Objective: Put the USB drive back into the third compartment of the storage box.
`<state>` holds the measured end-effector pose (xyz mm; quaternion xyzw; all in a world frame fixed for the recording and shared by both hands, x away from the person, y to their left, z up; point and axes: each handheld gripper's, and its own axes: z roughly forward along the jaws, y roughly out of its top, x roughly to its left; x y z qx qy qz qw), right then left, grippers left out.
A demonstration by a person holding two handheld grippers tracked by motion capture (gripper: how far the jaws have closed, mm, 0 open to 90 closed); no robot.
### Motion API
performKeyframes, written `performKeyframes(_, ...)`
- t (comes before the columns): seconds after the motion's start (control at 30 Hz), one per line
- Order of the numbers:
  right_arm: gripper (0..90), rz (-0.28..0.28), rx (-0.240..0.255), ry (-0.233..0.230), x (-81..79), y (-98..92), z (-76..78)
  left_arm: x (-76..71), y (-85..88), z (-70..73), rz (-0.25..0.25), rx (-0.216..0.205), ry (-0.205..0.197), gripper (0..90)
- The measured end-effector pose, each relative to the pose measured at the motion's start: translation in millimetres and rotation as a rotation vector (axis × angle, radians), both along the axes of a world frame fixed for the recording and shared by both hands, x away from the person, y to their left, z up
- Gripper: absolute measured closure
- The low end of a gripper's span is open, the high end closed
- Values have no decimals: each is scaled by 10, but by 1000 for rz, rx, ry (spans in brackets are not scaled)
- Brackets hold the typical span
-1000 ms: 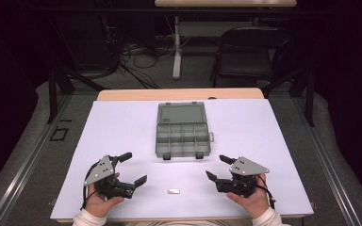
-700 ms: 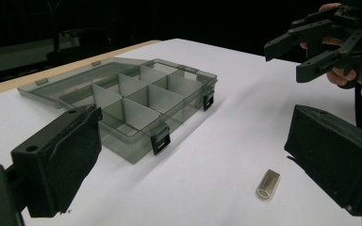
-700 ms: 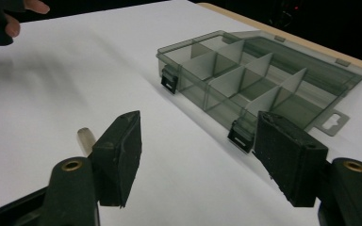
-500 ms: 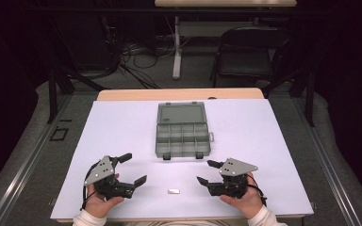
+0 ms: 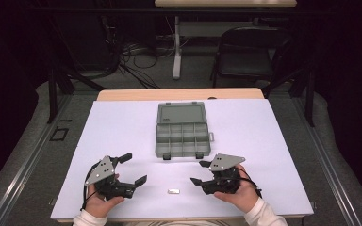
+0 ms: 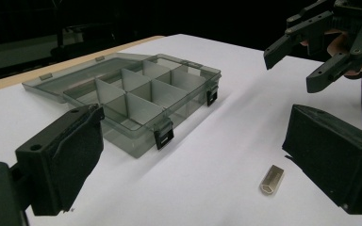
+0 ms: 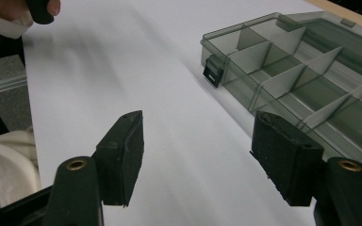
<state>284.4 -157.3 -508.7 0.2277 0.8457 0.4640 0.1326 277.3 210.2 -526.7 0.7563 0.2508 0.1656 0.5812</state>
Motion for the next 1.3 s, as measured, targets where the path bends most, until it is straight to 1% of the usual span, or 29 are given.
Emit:
performKeyframes(0.1,346,16,-11,9,23,50,15,-2,-1,-1,4,5,4,54)
performKeyframes(0.4,346,51,-27,13,79,195,62,3,4,-2,6,1,2,54)
performKeyframes(0.43,349,60,-27,12,97,236,68,1,3,-4,8,-4,4,54)
performKeyframes(0.5,385,74,-31,13,109,264,73,2,4,-5,8,-2,4,54)
performKeyframes(0.6,387,85,-33,9,132,306,87,3,5,-6,7,-4,7,54)
performKeyframes(0.7,391,91,-23,8,162,332,111,4,6,-6,7,-4,8,54)
performKeyframes(0.9,404,116,-30,-6,203,386,169,4,8,-6,8,0,12,54)
performKeyframes(0.93,405,118,-31,1,209,388,181,3,8,-6,7,0,12,54)
performKeyframes(1.03,405,127,-32,-1,225,396,202,3,8,-7,6,1,12,54)
performKeyframes(1.13,417,144,-28,9,240,402,200,2,7,-7,7,1,11,54)
performKeyframes(1.2,436,157,-29,27,244,411,186,3,8,-7,6,1,12,54)
performKeyframes(1.27,445,179,-29,56,252,423,165,5,7,-7,5,3,11,54)
performKeyframes(1.3,446,187,-31,59,251,432,151,4,6,-8,5,2,13,54)
